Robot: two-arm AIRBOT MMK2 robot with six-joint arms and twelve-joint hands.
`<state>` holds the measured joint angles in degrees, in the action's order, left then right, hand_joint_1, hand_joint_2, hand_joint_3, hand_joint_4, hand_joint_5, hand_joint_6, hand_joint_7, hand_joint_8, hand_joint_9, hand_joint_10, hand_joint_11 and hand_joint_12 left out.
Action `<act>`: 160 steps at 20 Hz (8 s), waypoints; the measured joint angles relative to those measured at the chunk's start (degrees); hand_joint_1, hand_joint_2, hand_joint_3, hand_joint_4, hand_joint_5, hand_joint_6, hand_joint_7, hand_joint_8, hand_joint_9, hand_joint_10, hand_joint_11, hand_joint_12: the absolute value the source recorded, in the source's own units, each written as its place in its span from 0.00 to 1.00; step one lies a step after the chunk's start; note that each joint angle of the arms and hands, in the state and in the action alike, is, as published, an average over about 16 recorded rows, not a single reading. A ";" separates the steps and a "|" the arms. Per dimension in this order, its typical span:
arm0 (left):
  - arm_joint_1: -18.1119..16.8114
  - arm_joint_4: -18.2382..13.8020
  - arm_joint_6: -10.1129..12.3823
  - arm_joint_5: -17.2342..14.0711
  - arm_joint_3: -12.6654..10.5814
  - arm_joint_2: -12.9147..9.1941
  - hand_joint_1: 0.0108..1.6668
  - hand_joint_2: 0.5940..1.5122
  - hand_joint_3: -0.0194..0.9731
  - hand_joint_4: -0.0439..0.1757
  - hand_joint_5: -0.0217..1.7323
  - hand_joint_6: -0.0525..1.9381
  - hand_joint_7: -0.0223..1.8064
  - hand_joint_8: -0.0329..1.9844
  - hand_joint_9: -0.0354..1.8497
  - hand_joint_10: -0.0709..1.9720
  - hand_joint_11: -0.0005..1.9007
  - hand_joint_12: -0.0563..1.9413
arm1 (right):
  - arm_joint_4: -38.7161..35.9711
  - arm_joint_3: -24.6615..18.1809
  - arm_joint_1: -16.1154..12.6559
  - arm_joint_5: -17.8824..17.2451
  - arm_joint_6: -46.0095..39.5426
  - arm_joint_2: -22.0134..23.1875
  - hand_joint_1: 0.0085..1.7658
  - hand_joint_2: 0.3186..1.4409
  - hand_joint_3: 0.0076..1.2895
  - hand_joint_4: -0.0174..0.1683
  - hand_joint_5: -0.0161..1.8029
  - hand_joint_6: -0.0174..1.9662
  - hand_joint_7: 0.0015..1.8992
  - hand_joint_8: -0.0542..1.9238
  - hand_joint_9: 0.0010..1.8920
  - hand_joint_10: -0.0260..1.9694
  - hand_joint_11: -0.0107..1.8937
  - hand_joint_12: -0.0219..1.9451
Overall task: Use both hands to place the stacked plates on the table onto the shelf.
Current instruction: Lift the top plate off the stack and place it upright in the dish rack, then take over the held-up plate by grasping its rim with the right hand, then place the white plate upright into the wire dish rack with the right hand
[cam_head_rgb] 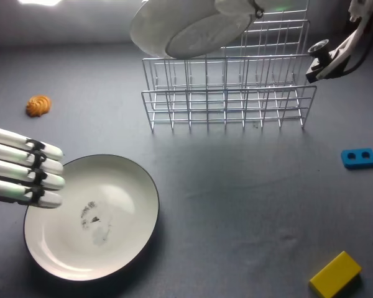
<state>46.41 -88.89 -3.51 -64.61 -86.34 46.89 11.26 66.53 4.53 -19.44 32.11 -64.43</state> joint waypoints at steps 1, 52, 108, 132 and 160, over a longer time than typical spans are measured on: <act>0.18 -0.03 -0.01 0.66 0.39 0.15 0.01 0.56 0.03 0.19 0.02 0.04 0.02 0.01 0.03 0.04 0.01 0.03 | 1.47 0.49 -0.09 0.74 0.34 -0.23 0.77 0.64 0.01 0.06 0.45 0.51 0.50 0.60 0.48 0.63 0.41 0.62; 14.00 15.13 0.63 12.06 -0.50 4.97 0.01 0.56 0.03 0.20 0.01 0.03 0.02 0.01 0.01 0.02 0.01 0.03 | -2.56 3.39 1.51 3.26 8.07 -2.62 0.51 0.64 0.00 0.07 0.11 0.02 0.11 0.04 0.11 0.03 0.01 0.28; 7.91 18.62 1.14 14.73 0.09 2.46 0.01 0.55 0.03 0.21 0.01 0.03 0.02 0.01 0.02 0.03 0.01 0.03 | -22.90 4.84 18.90 -7.37 44.18 -25.31 0.71 0.58 0.00 0.06 0.46 0.38 0.51 0.50 0.55 0.49 0.47 0.59; -1.41 18.91 1.65 18.98 -1.40 -3.68 0.01 0.54 0.03 0.21 0.02 0.03 0.02 0.01 0.03 0.04 0.01 0.03 | -23.63 -15.28 11.69 -8.22 42.02 -6.35 0.68 0.63 0.00 0.13 0.50 0.51 0.50 0.55 0.56 0.32 0.43 0.59; -1.67 12.66 0.84 4.76 -0.99 -4.98 0.01 0.54 0.03 0.21 0.02 0.03 0.02 0.01 0.03 0.04 0.01 0.03 | -12.40 -9.54 0.02 0.41 8.13 4.51 0.68 0.64 0.00 0.09 0.49 0.49 0.51 0.58 0.58 0.29 0.42 0.57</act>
<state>44.74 -76.23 -2.68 -59.84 -87.33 41.90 -1.15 56.99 4.55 -19.04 40.24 -59.92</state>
